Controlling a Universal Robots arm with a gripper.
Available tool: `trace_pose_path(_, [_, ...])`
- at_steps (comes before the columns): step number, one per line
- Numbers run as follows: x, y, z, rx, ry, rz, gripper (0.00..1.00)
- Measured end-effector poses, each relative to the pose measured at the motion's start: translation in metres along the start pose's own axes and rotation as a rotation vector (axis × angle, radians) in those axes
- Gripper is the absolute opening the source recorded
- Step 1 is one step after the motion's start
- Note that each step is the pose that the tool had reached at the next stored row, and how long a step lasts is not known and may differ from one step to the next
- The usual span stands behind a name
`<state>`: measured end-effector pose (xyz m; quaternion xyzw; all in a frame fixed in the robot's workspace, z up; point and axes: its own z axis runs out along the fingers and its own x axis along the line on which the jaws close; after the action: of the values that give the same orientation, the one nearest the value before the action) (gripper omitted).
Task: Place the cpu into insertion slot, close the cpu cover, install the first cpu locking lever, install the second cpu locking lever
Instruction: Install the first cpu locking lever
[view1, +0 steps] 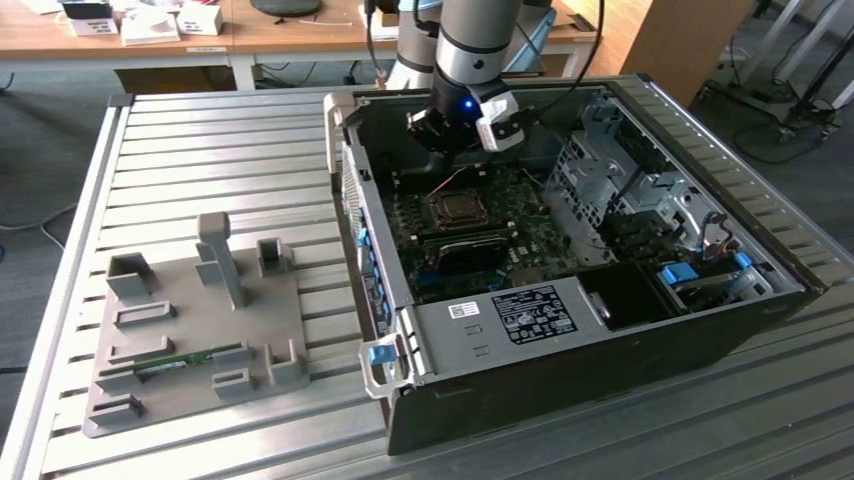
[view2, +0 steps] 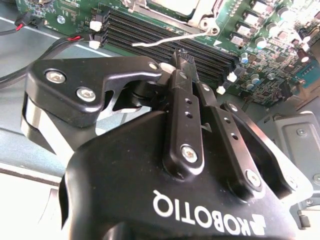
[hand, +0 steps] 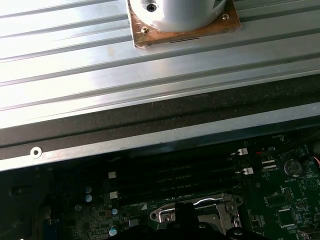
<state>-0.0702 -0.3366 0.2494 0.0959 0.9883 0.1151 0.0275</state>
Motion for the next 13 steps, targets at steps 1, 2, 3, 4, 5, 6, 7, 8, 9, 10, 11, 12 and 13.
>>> trace_pose_path(1, [0.0000, 0.0000, 0.0001, -0.0001, -0.0001, 0.000, 0.11])
trace_pose_path(2, [0.0000, 0.0000, 0.0002, 0.0001, 0.0000, 0.000, 0.11])
trace_pose_path(3, [-0.0001, 0.0000, 0.0005, -0.0001, 0.0000, 0.000, 0.11])
trace_pose_path(4, [0.0000, -0.0001, 0.0007, -0.0001, 0.0000, 0.000, 0.11])
trace_pose_path(5, [0.0000, -0.0002, 0.0007, 0.0000, 0.0000, 0.000, 0.11])
trace_pose_path(6, [0.0000, -0.0003, 0.0012, -0.0001, 0.0000, 0.000, 0.11])
trace_pose_path(7, [0.0000, -0.0004, 0.0016, -0.0002, 0.0000, 0.000, 0.11])
trace_pose_path(8, [0.0000, -0.0004, 0.0017, -0.0002, 0.0000, 0.000, 0.11])
trace_pose_path(9, [-0.0002, -0.0004, 0.0017, -0.0002, 0.0000, 0.000, 0.11])
trace_pose_path(10, [-0.0005, -0.0003, 0.0018, -0.0003, 0.0000, 0.000, 0.11])
trace_pose_path(11, [-0.0008, -0.0003, 0.0018, -0.0003, 0.0000, 0.000, 0.11])
trace_pose_path(12, [-0.0013, -0.0001, 0.0018, -0.0002, 0.0000, 0.000, 0.11])
trace_pose_path(13, [-0.0018, -0.0001, 0.0019, -0.0004, 0.0000, 0.000, 0.11])
